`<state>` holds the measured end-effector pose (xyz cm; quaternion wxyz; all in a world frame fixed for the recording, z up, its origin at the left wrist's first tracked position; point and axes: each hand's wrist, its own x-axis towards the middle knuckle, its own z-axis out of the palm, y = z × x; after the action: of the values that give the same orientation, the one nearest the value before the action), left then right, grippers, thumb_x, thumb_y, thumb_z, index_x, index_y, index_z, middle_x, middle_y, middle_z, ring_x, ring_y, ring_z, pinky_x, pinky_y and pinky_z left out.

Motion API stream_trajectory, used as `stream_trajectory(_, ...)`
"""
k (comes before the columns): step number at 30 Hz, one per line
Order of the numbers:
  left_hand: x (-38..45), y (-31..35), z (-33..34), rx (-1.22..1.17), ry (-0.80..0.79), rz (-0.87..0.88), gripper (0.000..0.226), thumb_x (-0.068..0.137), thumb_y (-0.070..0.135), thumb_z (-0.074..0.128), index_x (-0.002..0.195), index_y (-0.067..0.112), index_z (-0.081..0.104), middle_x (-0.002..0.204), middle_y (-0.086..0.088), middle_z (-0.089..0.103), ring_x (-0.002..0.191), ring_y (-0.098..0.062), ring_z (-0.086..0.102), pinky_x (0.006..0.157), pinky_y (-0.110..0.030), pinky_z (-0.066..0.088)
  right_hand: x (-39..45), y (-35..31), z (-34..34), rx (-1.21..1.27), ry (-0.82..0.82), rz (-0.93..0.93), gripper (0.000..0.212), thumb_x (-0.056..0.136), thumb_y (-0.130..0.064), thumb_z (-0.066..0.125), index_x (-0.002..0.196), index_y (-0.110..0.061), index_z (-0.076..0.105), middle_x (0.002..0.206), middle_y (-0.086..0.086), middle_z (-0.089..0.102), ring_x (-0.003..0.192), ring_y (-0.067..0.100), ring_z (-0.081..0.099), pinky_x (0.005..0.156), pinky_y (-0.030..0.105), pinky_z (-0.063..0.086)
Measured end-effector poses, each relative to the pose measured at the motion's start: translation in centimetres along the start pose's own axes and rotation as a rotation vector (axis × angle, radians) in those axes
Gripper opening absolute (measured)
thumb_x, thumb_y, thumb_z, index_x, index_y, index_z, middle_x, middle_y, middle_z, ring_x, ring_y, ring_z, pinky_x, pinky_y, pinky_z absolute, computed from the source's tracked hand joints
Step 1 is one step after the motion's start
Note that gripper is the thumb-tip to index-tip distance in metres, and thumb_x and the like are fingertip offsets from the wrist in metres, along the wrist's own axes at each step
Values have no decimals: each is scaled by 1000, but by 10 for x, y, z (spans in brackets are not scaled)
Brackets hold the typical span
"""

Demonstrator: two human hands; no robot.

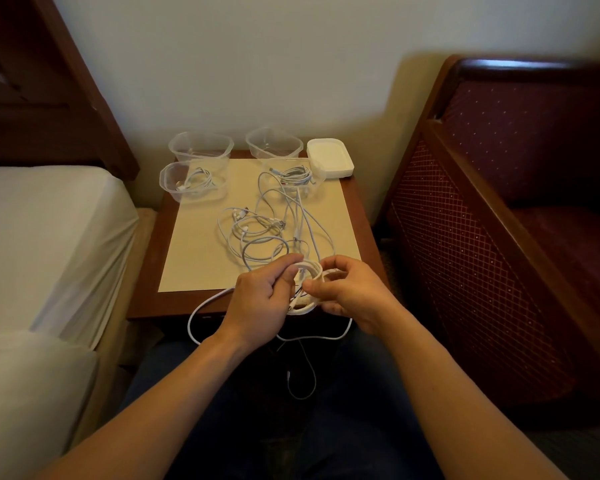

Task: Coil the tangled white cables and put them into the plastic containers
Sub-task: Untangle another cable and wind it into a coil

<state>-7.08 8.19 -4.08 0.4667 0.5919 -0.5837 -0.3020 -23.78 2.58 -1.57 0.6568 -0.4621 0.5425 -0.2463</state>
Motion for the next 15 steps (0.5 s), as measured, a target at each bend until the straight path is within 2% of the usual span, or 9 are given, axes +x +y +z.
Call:
stream_trajectory(3, -1, 0, 1, -20, -25, 13, 28, 104, 22, 54, 128, 26, 69, 69, 13, 65, 64, -4, 58, 65, -22, 49, -1, 7, 4, 57, -55, -53, 24, 83, -2, 79, 105, -5, 72, 96, 16, 76, 87, 28, 76, 82, 46, 62)
stream_trajectory(4, -1, 0, 1, -18, -34, 17, 28, 104, 23, 55, 128, 25, 69, 70, 15, 66, 66, -4, 60, 66, -22, 50, -1, 9, 5, 11, -24, -91, 17, 82, -1, 78, 98, -6, 74, 89, 14, 76, 82, 26, 75, 81, 46, 62)
stream_trajectory(6, -2, 0, 1, -2, -47, 28, 29, 103, 23, 56, 129, 24, 69, 74, 16, 69, 69, -3, 63, 69, -23, 53, 0, 11, 7, -246, 101, -211, 13, 80, -5, 76, 81, -18, 73, 69, -1, 71, 65, 12, 66, 68, 35, 57)
stream_trajectory(8, -2, -2, -1, 37, -55, 52, 31, 103, 25, 55, 131, 22, 68, 77, 15, 71, 74, -5, 66, 71, -25, 55, 1, 11, 9, -510, 193, -325, 11, 78, -13, 72, 74, -22, 66, 64, -5, 63, 58, 6, 53, 58, 25, 44)
stream_trajectory(10, 0, -3, -4, 60, -46, 63, 32, 103, 26, 55, 132, 22, 68, 79, 9, 73, 75, -10, 67, 70, -31, 56, 3, 11, 10, -579, 192, -363, 10, 79, -17, 70, 74, -19, 62, 65, -6, 58, 57, 5, 48, 55, 24, 39)
stream_trajectory(12, 3, -3, -7, 70, -30, 71, 30, 104, 25, 54, 130, 23, 68, 76, 5, 71, 71, -12, 66, 68, -36, 56, 7, 10, 8, -461, 104, -310, 8, 81, -15, 70, 78, -13, 63, 67, -3, 59, 60, 9, 51, 60, 29, 44)
stream_trajectory(15, 10, -6, -12, 45, 21, 33, 28, 104, 23, 54, 128, 24, 69, 75, 0, 71, 69, -17, 66, 69, -39, 56, 8, 13, 4, -114, -126, -236, 9, 92, -19, 73, 92, -12, 69, 83, 9, 73, 76, 21, 69, 74, 42, 56)
